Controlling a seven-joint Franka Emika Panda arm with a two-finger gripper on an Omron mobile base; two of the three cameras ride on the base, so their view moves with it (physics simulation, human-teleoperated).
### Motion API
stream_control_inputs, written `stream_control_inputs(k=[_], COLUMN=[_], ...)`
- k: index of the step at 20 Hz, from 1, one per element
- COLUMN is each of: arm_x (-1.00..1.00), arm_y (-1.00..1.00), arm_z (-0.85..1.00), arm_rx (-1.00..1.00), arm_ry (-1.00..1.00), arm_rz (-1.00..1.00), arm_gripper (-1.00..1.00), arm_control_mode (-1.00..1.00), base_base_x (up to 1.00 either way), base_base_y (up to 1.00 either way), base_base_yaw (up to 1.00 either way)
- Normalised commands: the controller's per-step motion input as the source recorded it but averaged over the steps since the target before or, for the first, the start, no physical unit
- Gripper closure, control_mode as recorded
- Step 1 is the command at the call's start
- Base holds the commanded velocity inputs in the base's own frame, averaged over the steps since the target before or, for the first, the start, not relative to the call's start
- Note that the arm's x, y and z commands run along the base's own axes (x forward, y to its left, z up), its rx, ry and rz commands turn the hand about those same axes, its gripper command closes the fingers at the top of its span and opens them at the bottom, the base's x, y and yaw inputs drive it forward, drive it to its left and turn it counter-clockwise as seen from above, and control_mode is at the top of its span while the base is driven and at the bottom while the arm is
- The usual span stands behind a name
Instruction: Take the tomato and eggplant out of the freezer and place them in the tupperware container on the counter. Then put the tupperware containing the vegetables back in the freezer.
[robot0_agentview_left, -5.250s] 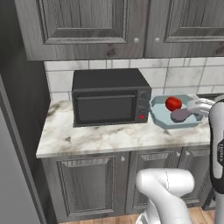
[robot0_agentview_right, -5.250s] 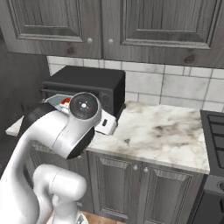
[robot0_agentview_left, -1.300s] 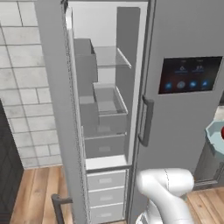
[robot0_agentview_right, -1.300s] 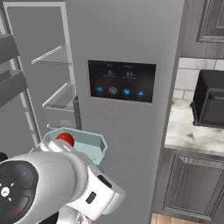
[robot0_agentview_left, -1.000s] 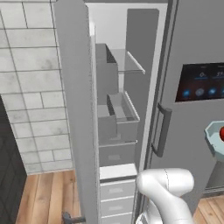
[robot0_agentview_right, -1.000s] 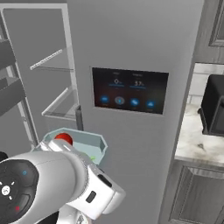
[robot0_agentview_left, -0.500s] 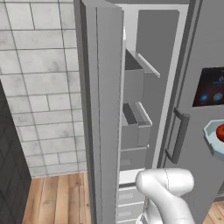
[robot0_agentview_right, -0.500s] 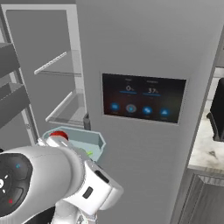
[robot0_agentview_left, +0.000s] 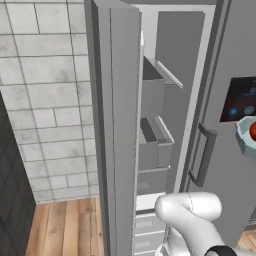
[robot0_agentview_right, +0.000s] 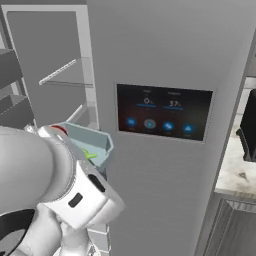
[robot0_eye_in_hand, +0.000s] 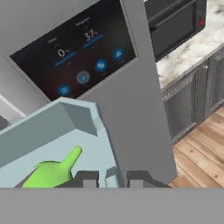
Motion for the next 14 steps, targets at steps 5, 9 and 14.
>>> stream_control_inputs(k=[5, 9, 14], arm_x=[0.0, 0.0, 0.0], arm_y=[0.5, 0.16, 0.24], arm_z=[0.24, 0.33, 0.21], arm_rx=[0.07, 0.16, 0.18], arm_ry=[0.18, 0.1, 0.05], arm_rz=[-0.23, -0.23, -0.24], arm_gripper=[1.0, 1.0, 1.0], arm_control_mode=[-1.0, -1.0, -1.0], base_base_x=[0.0, 0.0, 0.0], base_base_y=[0.0, 0.0, 0.0], base_base_yaw=[0.0, 0.0, 0.0])
